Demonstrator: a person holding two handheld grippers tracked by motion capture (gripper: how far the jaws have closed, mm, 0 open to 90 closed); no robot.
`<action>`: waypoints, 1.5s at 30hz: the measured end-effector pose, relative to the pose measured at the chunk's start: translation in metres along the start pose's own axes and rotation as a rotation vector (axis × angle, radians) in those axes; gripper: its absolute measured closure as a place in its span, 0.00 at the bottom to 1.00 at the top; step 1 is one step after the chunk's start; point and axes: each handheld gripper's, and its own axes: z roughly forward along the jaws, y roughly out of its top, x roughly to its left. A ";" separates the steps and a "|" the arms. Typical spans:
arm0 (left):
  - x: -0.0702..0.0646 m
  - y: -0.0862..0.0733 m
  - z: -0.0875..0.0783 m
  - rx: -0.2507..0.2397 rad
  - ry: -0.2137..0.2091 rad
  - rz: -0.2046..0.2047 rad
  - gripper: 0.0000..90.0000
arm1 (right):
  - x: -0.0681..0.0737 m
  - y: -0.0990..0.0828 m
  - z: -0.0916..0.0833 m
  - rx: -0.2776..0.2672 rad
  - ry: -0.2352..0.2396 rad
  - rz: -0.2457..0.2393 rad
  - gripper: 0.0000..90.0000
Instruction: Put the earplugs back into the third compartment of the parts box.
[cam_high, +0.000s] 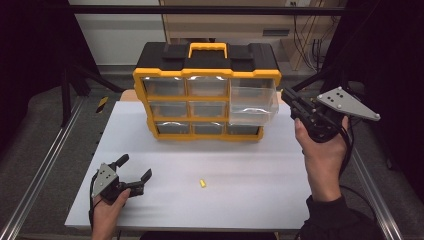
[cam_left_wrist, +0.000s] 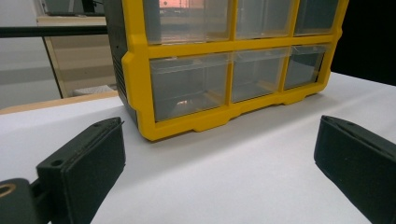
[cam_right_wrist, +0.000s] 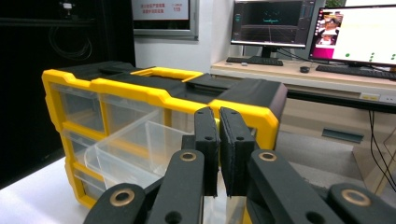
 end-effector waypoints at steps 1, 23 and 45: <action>0.000 0.000 0.000 0.000 -0.001 0.000 0.02 | 0.001 0.002 0.002 0.002 0.003 -0.005 0.96; 0.000 0.000 0.000 0.005 -0.004 0.005 0.02 | 0.007 0.007 0.041 0.084 0.059 -0.016 0.94; -0.001 0.000 0.001 0.006 -0.005 0.008 0.02 | 0.007 0.002 0.026 0.033 0.041 0.005 0.29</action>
